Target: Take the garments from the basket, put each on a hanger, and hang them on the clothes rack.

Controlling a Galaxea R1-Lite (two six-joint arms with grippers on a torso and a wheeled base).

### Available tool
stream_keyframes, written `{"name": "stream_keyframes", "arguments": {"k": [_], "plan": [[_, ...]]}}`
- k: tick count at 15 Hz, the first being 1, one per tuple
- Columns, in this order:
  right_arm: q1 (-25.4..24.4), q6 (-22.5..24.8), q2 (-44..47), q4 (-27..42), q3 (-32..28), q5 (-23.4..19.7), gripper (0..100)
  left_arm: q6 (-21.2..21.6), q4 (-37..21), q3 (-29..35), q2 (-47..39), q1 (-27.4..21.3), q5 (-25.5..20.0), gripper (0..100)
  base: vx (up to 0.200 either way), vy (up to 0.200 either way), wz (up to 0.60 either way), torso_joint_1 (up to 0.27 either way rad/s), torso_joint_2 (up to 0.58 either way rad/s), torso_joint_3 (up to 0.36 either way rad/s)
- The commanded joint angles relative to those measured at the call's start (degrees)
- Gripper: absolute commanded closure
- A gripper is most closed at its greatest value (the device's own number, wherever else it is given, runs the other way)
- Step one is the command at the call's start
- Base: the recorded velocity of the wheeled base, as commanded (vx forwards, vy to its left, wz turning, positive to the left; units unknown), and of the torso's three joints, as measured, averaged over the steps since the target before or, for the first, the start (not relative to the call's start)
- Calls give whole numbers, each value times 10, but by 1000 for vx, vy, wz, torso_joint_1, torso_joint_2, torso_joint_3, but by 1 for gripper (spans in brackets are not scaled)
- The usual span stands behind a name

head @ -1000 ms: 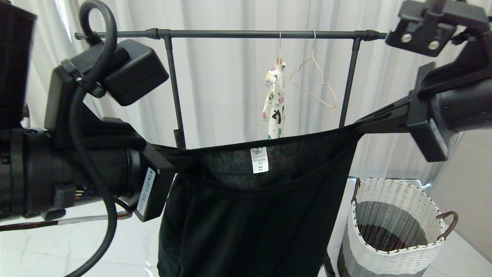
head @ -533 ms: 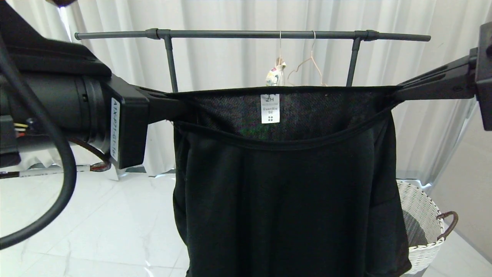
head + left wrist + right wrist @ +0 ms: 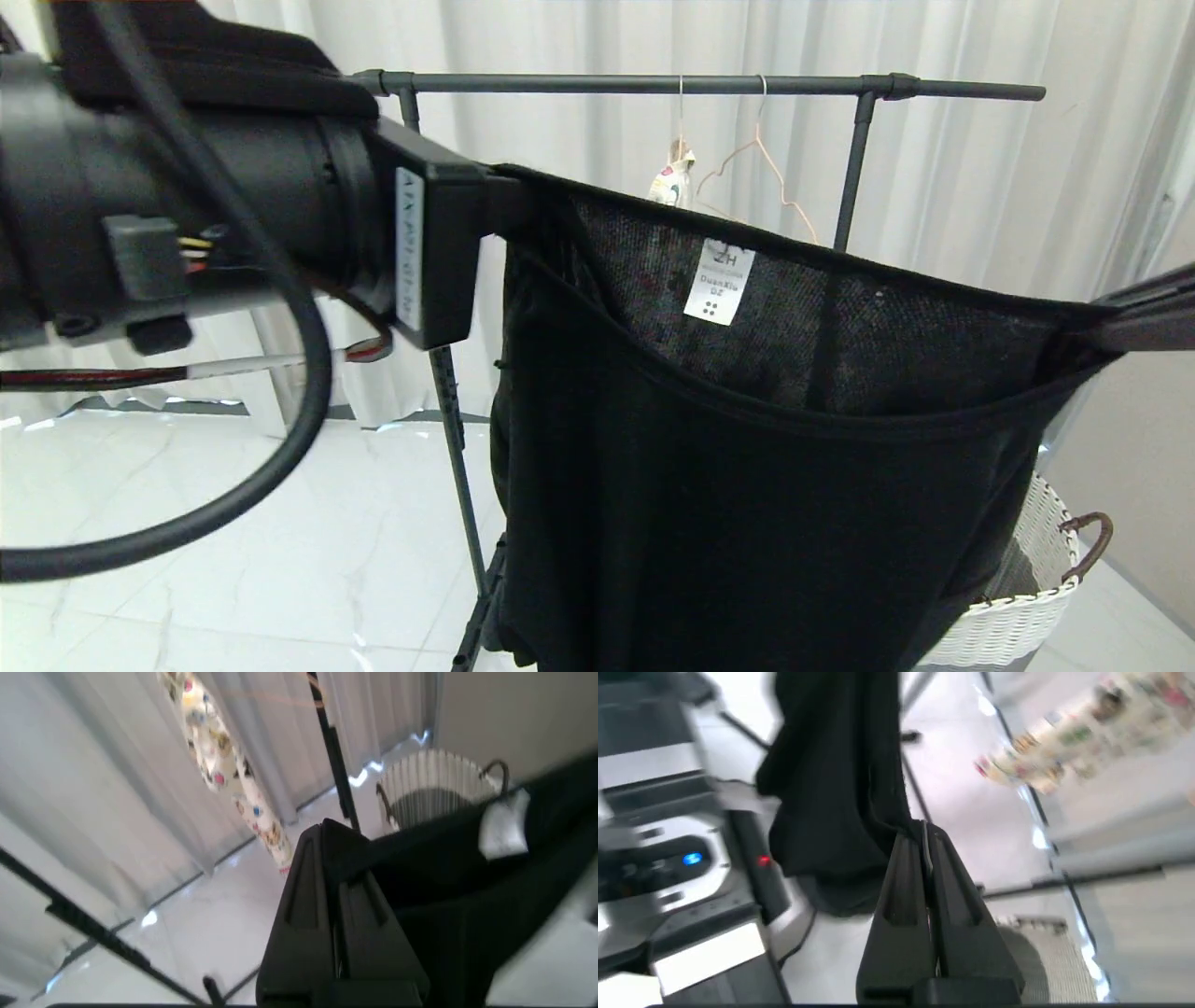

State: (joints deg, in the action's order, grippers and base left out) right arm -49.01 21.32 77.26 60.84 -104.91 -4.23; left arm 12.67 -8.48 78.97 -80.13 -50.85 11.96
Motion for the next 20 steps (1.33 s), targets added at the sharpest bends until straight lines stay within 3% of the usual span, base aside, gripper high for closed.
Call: {"name": "stream_keyframes", "arguments": {"k": [1,3,6,7,9,10,11,13,14,16,17,18,20], "plan": [[-61,-1,-11,7,7,-5,100,12,34,17,-57,0,-2,100,0,0,0,0,0,0],[-97,-2,10,1,5,-1,100,11,35,39,-77,0,-4,100,0,0,0,0,0,0],[-97,-2,17,-13,5,0,100,12,29,39,-68,0,-4,100,0,0,0,0,0,0],[-91,-2,15,-12,6,1,100,12,3,39,-57,0,-4,100,0,0,0,0,0,0],[-65,-2,17,-15,4,0,100,8,-116,40,-17,-1,-10,100,0,0,0,0,0,0],[-49,-1,21,-30,3,-1,100,4,-180,40,5,-1,-31,100,0,0,0,0,0,0],[-42,-1,25,-41,3,-1,100,-1,-207,40,15,-1,-43,100,0,0,0,0,0,0],[-14,-1,51,-97,1,-1,100,-49,-280,39,40,-4,-87,100,0,0,0,0,0,0],[-12,-1,54,-103,0,-1,100,-56,-284,39,41,-7,-89,100,0,0,0,0,0,0],[-7,-1,84,-115,-35,-2,100,-118,-317,38,54,-66,-89,100,0,0,0,0,0,0],[-7,-1,84,-115,-35,-2,100,-118,-317,38,54,-66,-89,100,0,0,0,0,0,0],[-7,-1,112,-115,-73,-2,100,-191,-319,37,56,-117,-88,100,0,0,0,0,0,0],[-7,-1,124,-115,-91,-2,100,-237,-319,36,58,-143,-87,100,0,0,0,0,0,0]]}}
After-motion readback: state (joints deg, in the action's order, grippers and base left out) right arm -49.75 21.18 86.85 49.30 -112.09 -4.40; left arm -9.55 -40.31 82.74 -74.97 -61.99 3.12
